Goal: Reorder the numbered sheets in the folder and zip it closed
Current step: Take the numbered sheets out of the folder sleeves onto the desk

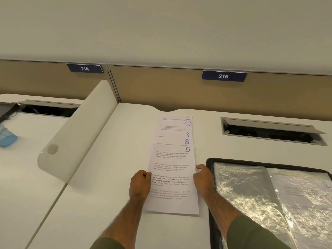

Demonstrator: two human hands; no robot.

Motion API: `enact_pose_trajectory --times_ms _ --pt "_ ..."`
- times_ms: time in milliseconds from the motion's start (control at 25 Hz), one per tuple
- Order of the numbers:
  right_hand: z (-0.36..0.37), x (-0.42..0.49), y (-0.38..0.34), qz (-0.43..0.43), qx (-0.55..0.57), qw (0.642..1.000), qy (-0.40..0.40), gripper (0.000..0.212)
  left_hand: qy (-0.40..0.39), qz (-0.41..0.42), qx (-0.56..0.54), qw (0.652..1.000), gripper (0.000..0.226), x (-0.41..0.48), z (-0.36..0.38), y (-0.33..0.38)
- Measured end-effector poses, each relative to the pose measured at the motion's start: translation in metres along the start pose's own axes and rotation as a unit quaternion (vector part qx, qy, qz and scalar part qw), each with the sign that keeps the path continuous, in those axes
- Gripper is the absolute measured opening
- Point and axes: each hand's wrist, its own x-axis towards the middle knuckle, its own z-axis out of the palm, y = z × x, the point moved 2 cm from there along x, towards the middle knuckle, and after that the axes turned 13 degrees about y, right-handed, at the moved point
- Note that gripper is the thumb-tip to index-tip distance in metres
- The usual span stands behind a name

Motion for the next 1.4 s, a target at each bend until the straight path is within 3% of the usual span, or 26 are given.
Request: enact_pose_trajectory --times_ms 280,440,720,1000,1400 --pt "0.000 0.000 -0.004 -0.002 -0.013 1.000 -0.004 0.035 -0.005 -0.005 0.031 0.999 0.027 0.009 -0.004 -0.004" --pt "-0.002 -0.004 -0.005 -0.018 -0.032 0.999 0.002 0.031 0.029 -0.003 0.113 0.993 0.032 0.006 -0.009 -0.003" --pt "-0.024 -0.014 0.004 -0.125 -0.095 0.987 0.023 0.033 0.070 0.143 0.139 0.977 0.049 -0.007 0.006 0.000" --pt "-0.073 -0.022 0.042 -0.208 -0.172 0.961 0.059 0.044 0.020 0.230 0.131 0.964 0.067 -0.045 0.041 0.036" --pt "-0.218 -0.013 0.132 -0.137 -0.249 0.951 0.124 0.058 -0.067 0.331 0.111 0.935 0.070 -0.152 0.122 0.112"
